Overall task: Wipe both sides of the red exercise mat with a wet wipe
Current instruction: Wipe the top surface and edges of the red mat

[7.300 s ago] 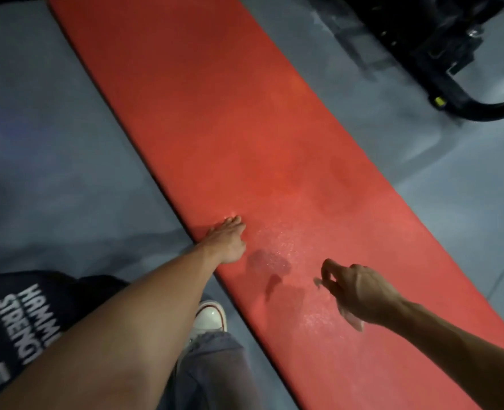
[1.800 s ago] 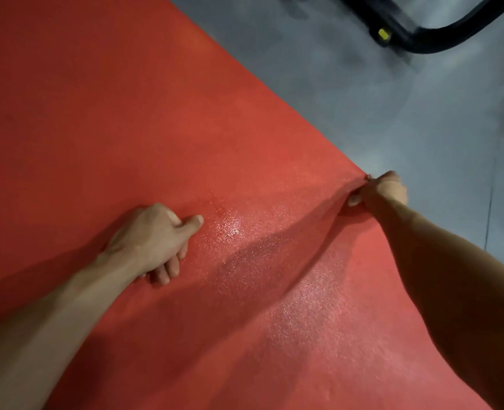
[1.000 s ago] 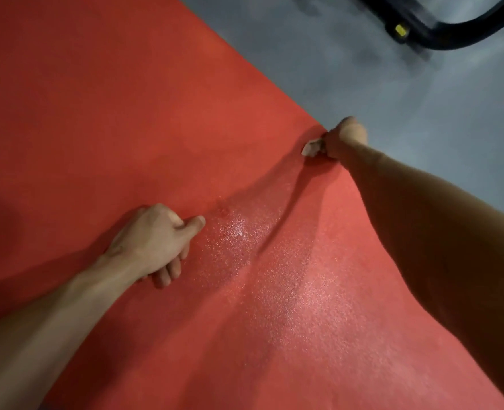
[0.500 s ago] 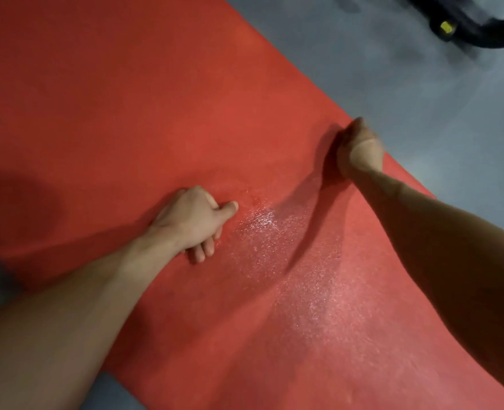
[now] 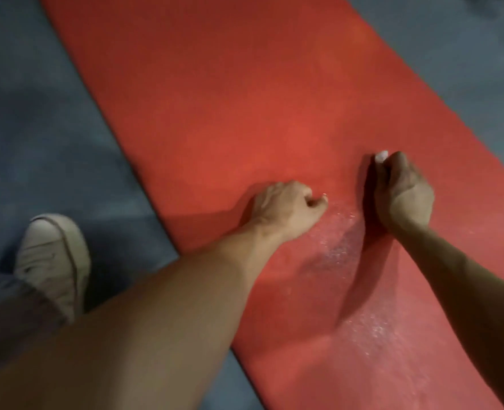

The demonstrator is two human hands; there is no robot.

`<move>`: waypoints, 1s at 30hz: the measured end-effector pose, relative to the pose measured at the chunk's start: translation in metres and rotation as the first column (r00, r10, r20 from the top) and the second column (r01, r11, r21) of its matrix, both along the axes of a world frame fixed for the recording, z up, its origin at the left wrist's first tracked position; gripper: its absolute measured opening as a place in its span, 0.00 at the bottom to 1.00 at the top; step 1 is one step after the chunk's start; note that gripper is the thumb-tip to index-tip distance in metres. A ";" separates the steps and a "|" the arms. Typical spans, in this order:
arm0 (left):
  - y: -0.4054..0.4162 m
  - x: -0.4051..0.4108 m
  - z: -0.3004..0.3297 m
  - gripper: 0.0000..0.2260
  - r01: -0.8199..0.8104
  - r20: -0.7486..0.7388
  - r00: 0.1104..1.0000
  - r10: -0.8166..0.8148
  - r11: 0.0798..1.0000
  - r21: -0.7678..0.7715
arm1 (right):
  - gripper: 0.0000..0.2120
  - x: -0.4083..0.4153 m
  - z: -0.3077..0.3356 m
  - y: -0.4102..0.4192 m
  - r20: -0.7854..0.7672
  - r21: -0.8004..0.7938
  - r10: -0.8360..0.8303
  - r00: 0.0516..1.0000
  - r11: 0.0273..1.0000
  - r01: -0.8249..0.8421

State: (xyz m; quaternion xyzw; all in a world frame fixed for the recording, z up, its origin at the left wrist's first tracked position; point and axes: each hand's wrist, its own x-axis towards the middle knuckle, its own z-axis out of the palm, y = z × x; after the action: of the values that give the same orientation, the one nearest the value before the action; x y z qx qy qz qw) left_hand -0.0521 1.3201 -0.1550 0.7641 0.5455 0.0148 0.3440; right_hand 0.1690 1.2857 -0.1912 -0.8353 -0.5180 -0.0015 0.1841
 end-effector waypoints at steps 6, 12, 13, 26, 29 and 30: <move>-0.029 -0.043 0.014 0.14 0.119 0.112 0.987 -0.114 0.992 -0.039 | 0.04 -0.085 0.011 -0.019 0.080 -0.108 0.490 0.868 0.870 -0.481; -0.013 -0.138 0.019 0.08 0.241 -0.151 0.959 -0.242 0.970 -0.025 | 0.13 -0.093 0.025 -0.016 -0.022 -0.154 0.226 0.974 0.962 -0.227; -0.009 -0.151 0.023 0.11 0.237 -0.201 0.950 -0.239 0.971 -0.034 | 0.11 -0.105 0.027 -0.020 -0.042 -0.147 0.256 0.966 0.955 -0.260; -0.028 -0.189 0.054 0.27 0.139 -0.165 0.967 -0.195 0.944 -0.298 | 0.14 -0.196 0.043 -0.044 -0.088 -0.288 0.403 0.911 0.865 -0.411; -0.029 -0.193 0.055 0.28 0.080 -0.085 0.990 -0.112 0.945 -0.317 | 0.10 -0.205 0.040 -0.058 -0.113 -0.295 0.368 0.923 0.875 -0.385; -0.028 -0.194 0.055 0.28 0.078 -0.066 0.992 -0.105 0.943 -0.323 | 0.07 -0.214 0.036 -0.068 -0.134 -0.285 0.418 0.898 0.852 -0.439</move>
State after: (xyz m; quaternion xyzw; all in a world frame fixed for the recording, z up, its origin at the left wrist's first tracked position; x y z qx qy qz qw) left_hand -0.2464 1.2918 -0.1005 0.7229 0.5183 -0.1214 0.4406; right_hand -0.0451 1.2173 -0.1557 -0.7167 -0.6784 0.1483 0.0644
